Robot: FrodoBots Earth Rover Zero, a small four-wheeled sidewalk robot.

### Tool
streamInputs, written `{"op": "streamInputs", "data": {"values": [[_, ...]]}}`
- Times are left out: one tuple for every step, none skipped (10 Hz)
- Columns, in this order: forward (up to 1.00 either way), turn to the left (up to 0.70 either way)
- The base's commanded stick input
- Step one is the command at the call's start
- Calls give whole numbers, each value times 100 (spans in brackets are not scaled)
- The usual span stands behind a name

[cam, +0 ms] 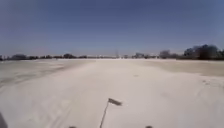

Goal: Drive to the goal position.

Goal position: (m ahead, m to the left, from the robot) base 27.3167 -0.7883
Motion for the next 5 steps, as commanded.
{"op": "streamInputs", "data": {"values": [[70,0],[70,0],[70,0],[70,0],[70,0]]}}
